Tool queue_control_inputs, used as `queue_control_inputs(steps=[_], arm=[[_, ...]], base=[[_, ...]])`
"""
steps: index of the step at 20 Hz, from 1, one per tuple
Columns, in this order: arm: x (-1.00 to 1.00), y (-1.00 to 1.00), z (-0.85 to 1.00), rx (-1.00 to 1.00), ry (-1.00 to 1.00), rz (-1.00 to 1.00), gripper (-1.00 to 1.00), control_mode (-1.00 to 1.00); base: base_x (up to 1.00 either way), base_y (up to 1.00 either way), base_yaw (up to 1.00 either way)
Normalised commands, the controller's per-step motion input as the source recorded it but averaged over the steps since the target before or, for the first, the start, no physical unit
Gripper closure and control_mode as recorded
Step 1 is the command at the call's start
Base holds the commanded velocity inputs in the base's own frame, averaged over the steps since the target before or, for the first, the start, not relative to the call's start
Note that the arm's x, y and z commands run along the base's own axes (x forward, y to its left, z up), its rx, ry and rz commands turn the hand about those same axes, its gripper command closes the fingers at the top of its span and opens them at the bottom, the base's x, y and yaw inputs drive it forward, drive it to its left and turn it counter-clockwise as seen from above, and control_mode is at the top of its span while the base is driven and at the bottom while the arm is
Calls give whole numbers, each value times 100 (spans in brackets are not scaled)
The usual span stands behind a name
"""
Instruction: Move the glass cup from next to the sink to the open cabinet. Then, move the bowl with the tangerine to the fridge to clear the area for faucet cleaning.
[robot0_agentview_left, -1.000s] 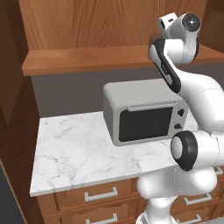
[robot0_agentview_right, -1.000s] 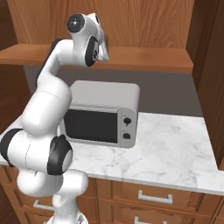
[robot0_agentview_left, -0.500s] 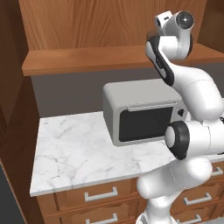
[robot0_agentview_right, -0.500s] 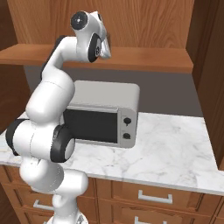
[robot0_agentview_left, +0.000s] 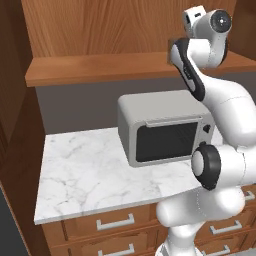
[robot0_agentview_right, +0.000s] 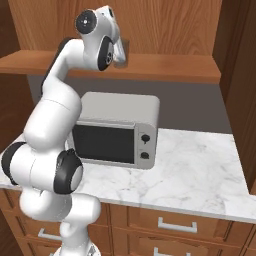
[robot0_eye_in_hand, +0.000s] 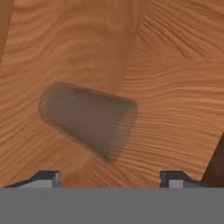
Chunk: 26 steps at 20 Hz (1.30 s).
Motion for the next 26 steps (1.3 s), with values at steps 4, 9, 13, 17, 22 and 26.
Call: queue_control_inputs(steps=[4, 9, 13, 17, 22, 26], arm=[[-86, 0, 14, 0, -28, 0, -100, -100], [-100, 10, -14, 0, -20, 0, -100, -100], [-100, 19, -44, 0, -13, 0, -100, -100], [-100, 11, -19, 0, -14, -2, -100, -100], [-100, 4, 2, 2, -14, -10, -100, -100], [-100, 7, 8, 3, -10, -10, -100, -100]], base=[[0, 0, 0], [0, 0, 0], [0, 0, 0], [0, 0, 0], [0, 0, 0], [0, 0, 0]])
